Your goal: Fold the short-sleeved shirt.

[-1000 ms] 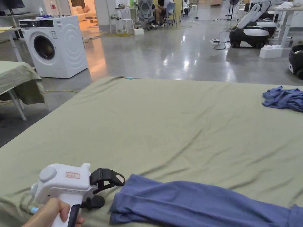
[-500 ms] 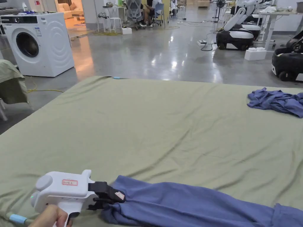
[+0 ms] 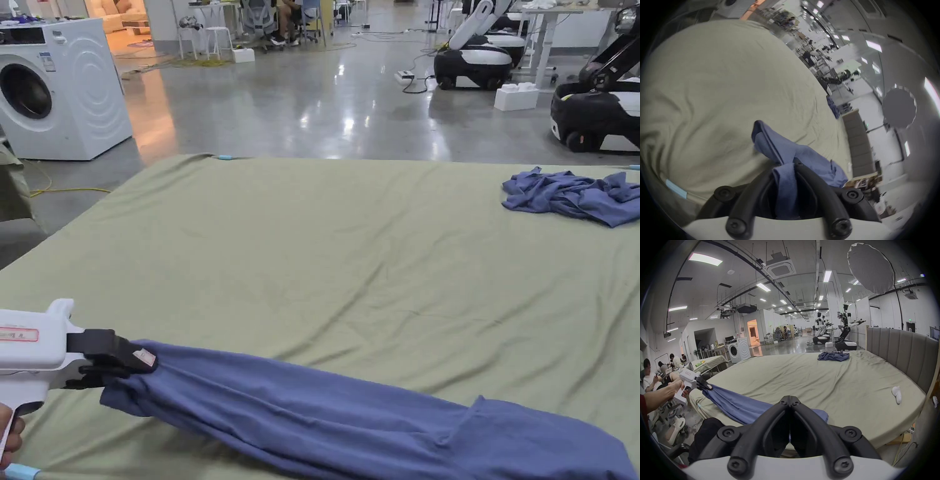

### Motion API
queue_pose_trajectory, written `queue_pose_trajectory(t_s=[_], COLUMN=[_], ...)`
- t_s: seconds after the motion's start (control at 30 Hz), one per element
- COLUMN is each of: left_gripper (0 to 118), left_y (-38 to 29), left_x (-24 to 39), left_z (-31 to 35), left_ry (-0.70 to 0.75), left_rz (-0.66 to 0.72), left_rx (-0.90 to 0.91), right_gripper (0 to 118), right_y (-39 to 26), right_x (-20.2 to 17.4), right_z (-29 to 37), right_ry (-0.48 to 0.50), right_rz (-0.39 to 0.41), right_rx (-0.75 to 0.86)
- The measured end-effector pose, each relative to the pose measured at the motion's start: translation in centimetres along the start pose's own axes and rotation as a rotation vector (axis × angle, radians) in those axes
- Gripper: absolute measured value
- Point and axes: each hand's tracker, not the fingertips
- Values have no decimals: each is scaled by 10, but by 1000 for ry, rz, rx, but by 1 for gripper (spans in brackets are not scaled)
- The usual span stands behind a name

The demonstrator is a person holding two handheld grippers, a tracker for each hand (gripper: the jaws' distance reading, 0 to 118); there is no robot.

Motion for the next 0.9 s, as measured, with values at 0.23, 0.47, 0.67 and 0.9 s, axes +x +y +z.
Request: queue_pose_trajectory(t_s=[0.23, 0.47, 0.67, 0.9], left_gripper=[5, 11, 86, 77], left_y=[-25, -78, -90, -75], left_x=[120, 166, 151, 131], left_z=[-75, -184, -200, -108], left_ry=[-92, 55, -8, -1], left_rz=[-240, -512, -428, -366], left_rx=[-162, -377, -426, 242], right_gripper=[3, 3, 3, 3], right_y=[2, 2, 0, -6], right_x=[2, 6, 16, 28], right_z=[-4, 4, 8, 6], right_ry=[15, 1, -19, -37], right_rz=[-27, -18, -25, -81], right_rx=[-9, -19, -32, -40])
